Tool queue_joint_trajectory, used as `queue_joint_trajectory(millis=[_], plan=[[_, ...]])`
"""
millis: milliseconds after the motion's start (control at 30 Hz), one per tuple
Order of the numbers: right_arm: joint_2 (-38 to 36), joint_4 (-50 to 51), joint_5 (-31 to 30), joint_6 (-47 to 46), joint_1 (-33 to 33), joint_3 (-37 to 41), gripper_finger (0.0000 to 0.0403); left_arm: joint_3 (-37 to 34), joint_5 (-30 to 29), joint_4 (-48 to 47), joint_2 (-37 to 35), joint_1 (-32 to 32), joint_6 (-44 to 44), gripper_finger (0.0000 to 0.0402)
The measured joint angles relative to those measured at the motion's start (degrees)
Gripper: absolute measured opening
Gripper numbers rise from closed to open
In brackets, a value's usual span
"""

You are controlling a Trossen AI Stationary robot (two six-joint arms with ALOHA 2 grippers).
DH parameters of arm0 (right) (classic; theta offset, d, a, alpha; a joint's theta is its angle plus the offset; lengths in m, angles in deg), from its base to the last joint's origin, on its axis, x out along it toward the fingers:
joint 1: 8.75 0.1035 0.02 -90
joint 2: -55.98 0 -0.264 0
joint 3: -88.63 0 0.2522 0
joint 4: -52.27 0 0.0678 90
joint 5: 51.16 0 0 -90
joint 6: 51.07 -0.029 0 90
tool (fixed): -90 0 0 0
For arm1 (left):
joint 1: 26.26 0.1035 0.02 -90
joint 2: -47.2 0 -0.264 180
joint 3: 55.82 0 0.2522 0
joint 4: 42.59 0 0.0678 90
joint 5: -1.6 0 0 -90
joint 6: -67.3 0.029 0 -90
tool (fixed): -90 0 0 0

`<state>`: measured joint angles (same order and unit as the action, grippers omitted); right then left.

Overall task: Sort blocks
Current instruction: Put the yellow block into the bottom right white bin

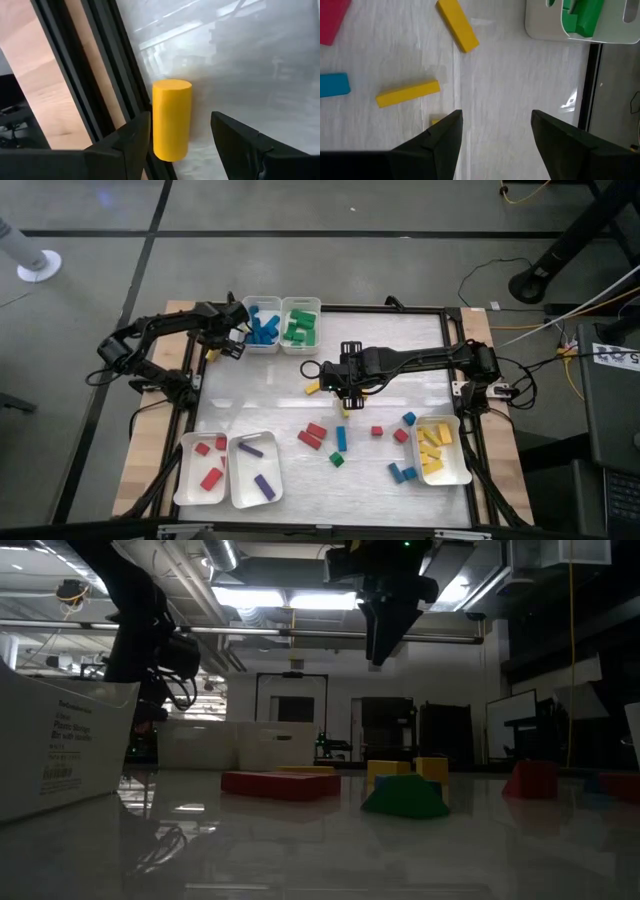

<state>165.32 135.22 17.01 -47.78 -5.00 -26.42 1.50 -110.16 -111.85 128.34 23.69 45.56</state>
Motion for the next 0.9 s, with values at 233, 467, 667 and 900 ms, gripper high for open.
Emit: queue_joint_trajectory(millis=[233, 467, 667, 900], plan=[[0.0, 0.9, 0.0, 0.0, 0.0, 0.0, 0.0234, -1.4, 1.8, 4.1, 0.0, 0.1, -2.5, 0.0198], [0.0, 1.4, 0.0, 0.0, 0.0, 0.0, 0.0234, -6.0, 2.5, 4.6, -0.1, 0.1, -2.7, 0.0198], [0.0, 1.4, -0.1, 0.0, 0.0, 0.0, 0.0234, -7.8, 1.9, 5.5, -0.2, 0.4, -3.4, 0.0198], [0.0, 1.3, -0.1, 0.0, 0.0, 0.0, 0.0234, -7.9, 3.2, 5.6, -0.1, 0.4, -3.8, 0.0173]])
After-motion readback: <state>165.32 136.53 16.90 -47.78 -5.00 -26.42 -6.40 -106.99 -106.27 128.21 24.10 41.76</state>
